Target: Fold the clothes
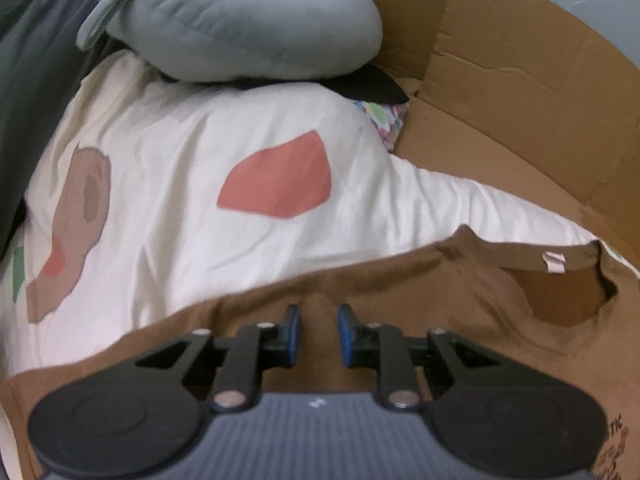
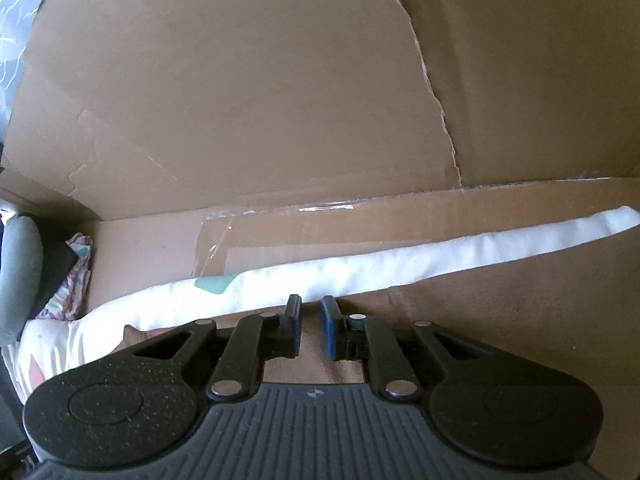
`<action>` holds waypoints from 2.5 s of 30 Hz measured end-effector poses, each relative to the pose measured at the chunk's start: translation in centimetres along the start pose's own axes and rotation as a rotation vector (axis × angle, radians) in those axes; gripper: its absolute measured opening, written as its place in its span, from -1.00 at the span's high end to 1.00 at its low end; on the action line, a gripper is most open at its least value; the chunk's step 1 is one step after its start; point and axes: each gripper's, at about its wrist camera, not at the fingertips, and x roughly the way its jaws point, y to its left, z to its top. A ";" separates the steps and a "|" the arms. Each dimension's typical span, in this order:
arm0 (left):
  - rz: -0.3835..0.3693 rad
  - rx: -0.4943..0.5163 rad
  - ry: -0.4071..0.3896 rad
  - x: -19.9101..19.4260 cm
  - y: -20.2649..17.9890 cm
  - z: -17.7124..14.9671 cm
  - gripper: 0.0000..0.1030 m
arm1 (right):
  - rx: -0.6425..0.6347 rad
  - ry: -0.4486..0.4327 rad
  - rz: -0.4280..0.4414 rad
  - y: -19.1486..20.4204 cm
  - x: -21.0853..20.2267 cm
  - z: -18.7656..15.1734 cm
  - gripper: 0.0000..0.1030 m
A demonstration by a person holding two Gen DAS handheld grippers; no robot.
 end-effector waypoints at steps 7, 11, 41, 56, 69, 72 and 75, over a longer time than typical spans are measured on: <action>-0.005 -0.019 -0.051 -2.3 2.2 -2.1 0.52 | -0.027 -0.074 -0.059 -0.4 -1.2 0.8 0.67; 0.025 -0.011 -0.070 -4.7 3.3 -3.8 0.47 | -0.062 -0.108 -0.027 -1.1 -3.9 0.1 0.35; 0.032 0.004 -0.095 -43.3 4.4 -10.6 0.05 | -0.241 -0.063 0.158 -1.0 -46.1 -2.2 -0.11; 0.006 0.041 -0.116 -51.5 5.4 -14.9 -0.01 | -0.247 -0.184 0.144 -5.6 -62.8 -6.8 -0.23; -0.064 0.111 -0.125 -55.3 3.2 -19.7 -0.05 | -0.302 -0.241 0.156 -9.3 -68.6 -12.3 -0.26; -0.051 0.133 -0.125 -55.7 3.0 -20.5 -0.05 | -0.323 -0.243 0.161 -10.2 -68.6 -13.5 -0.26; -0.059 0.098 -0.136 -56.2 3.6 -21.3 -0.05 | -0.308 -0.249 0.171 -11.4 -68.5 -14.6 -0.26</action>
